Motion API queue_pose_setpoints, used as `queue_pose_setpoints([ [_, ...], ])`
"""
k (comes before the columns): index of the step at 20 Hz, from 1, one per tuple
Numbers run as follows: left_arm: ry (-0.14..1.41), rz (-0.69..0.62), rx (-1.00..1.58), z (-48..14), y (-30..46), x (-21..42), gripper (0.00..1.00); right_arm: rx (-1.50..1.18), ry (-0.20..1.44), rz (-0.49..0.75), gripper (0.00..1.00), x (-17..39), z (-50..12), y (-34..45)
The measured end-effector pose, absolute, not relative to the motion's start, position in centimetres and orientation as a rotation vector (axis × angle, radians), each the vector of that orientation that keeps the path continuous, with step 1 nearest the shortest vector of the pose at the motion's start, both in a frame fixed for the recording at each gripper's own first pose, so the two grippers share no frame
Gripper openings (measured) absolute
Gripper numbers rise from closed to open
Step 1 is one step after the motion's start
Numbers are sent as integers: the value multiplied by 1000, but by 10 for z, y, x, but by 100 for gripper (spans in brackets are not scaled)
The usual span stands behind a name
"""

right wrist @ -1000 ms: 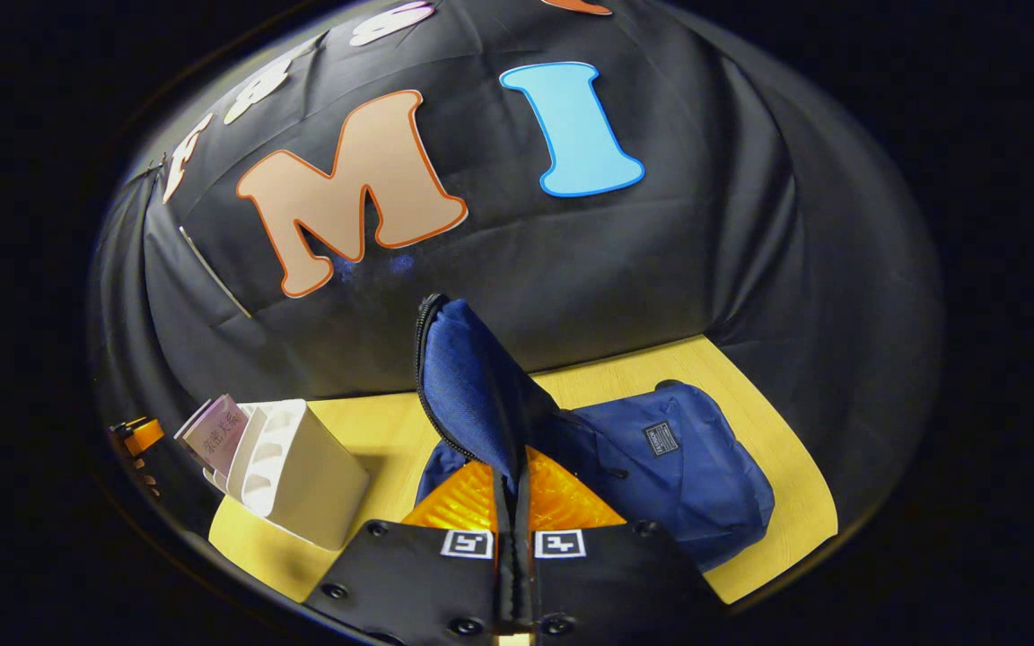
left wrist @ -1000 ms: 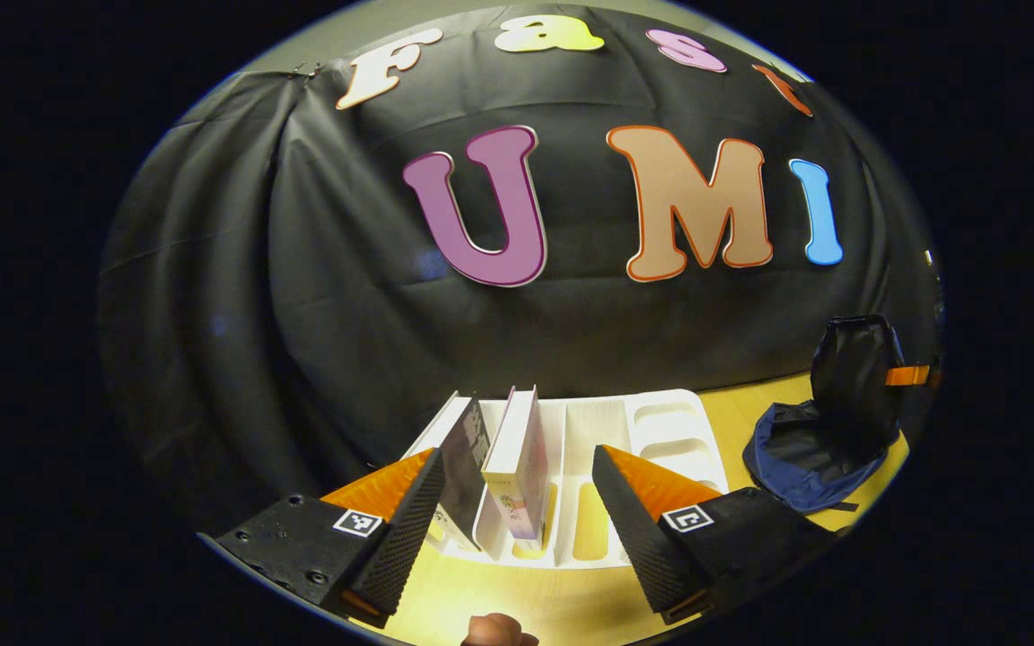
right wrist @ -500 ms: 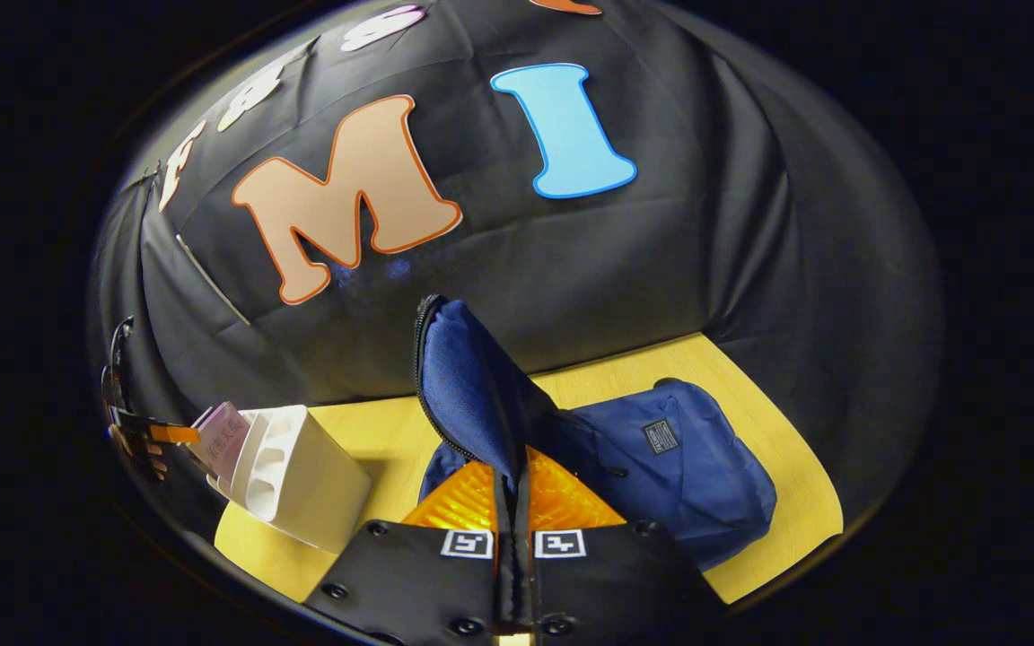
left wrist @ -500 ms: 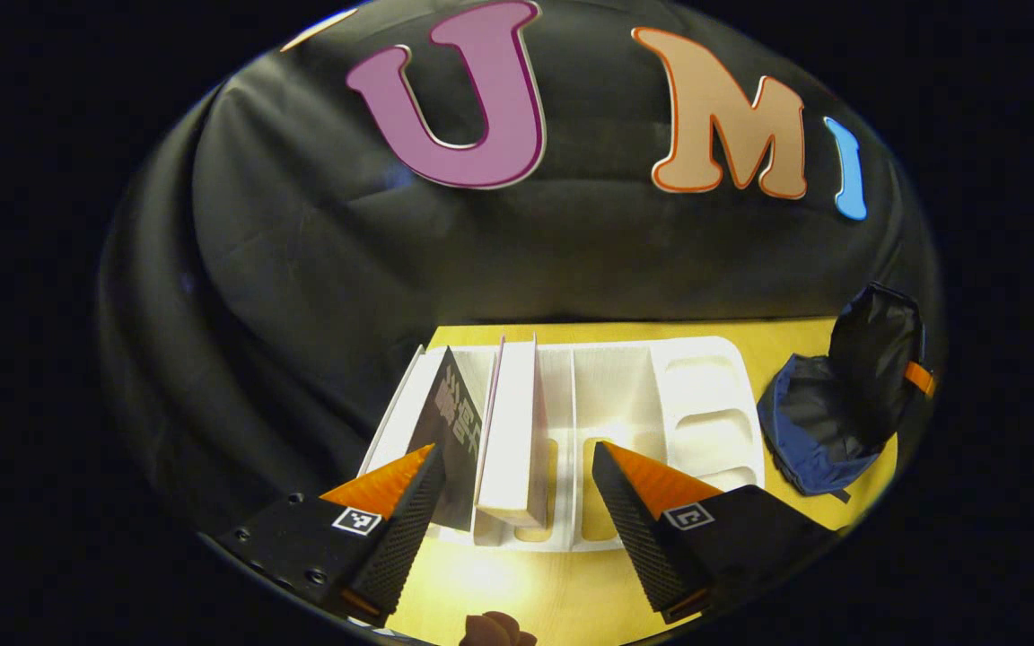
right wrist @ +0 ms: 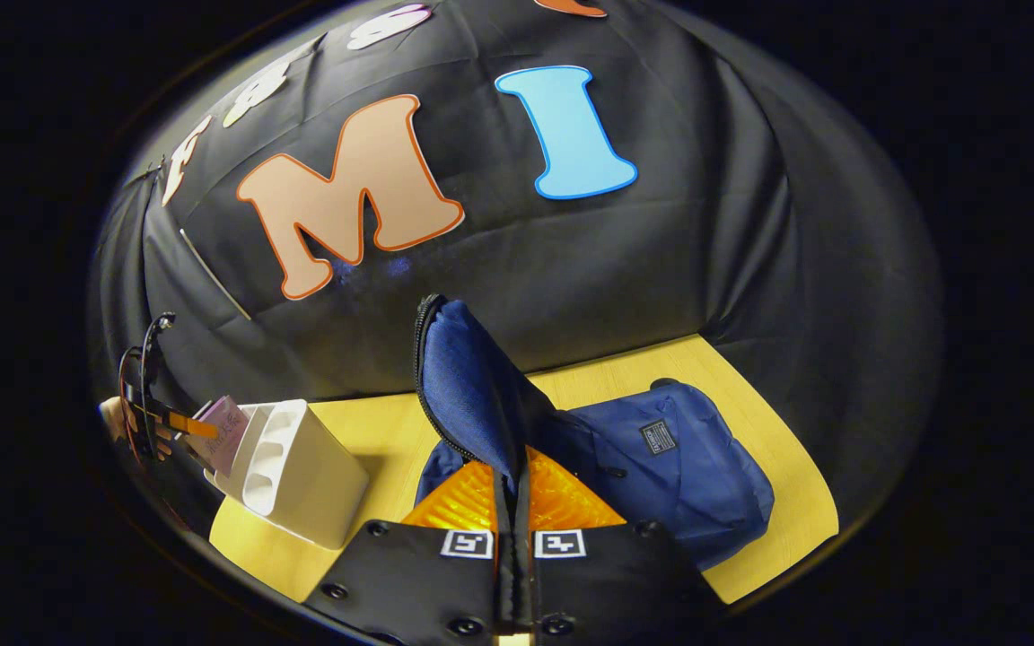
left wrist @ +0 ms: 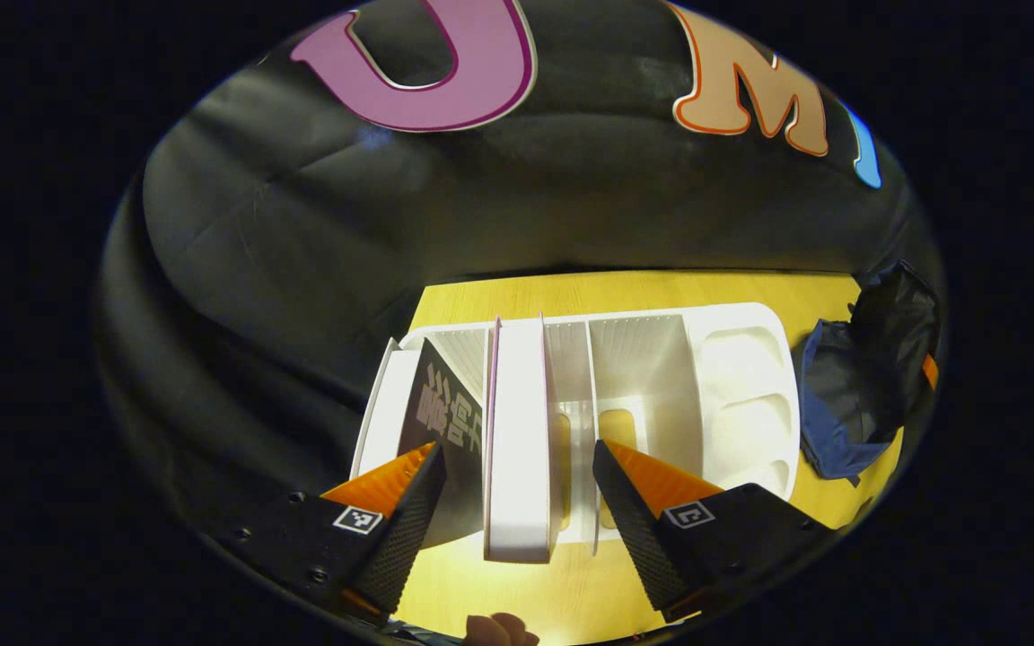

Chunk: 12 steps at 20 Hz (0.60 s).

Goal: Open the schoolbag, grab two books from the bookshelf and put them into the schoolbag.

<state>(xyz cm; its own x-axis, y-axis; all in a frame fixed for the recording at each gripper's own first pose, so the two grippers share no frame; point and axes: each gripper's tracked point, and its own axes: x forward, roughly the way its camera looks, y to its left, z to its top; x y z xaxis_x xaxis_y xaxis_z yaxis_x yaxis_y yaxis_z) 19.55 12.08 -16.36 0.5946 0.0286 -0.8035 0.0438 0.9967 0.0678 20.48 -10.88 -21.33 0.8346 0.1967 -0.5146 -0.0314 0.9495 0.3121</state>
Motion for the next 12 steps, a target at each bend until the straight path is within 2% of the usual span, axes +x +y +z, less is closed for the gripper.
queue_pose_setpoints([
  [1, 958, -25, 99, -167, 120, 197, 96, 306, 573, 121, 5, 205, -213, -110],
  [2, 983, -28, 106, -169, 119, 198, 92, 310, 574, 120, 3, 206, -213, -110],
  [7, 1086, -59, 141, -181, 123, 203, 90, 317, 573, 112, 4, 205, -211, -114],
  [12, 1210, -86, 129, -203, 122, 194, 75, 330, 574, 100, 5, 206, -209, -118],
])
